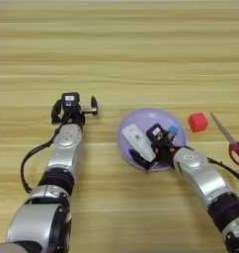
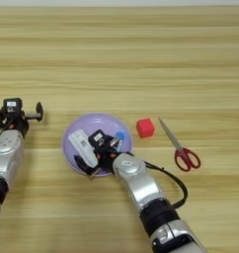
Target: Move the objects on the table
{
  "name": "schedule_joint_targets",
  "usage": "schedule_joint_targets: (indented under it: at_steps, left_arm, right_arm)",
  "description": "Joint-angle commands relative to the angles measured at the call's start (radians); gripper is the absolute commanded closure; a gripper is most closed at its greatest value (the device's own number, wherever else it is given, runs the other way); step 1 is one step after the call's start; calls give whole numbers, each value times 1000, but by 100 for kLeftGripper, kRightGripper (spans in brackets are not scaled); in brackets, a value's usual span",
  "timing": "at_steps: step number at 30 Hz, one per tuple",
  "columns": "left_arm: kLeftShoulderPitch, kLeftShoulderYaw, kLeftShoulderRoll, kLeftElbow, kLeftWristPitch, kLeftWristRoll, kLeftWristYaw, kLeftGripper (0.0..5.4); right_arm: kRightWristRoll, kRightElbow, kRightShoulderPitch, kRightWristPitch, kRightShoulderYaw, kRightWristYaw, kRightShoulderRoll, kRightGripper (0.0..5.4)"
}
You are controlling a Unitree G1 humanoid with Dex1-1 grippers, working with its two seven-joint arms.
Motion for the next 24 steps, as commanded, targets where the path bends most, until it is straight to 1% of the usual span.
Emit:
schedule_joint_targets:
  at_steps: [1,16,24]
  left_arm:
    - [-16,-3,-2,7,-8,12,9,3]
    - [-16,-5,-5,6,-6,12,10,3]
    - [-17,-5,-6,6,-6,13,12,0]
  right_arm:
    - [-16,27,-8,28,12,13,0,0]
    - [-26,54,-15,54,20,36,0,0]
    - [-36,62,-14,58,30,44,-4,83]
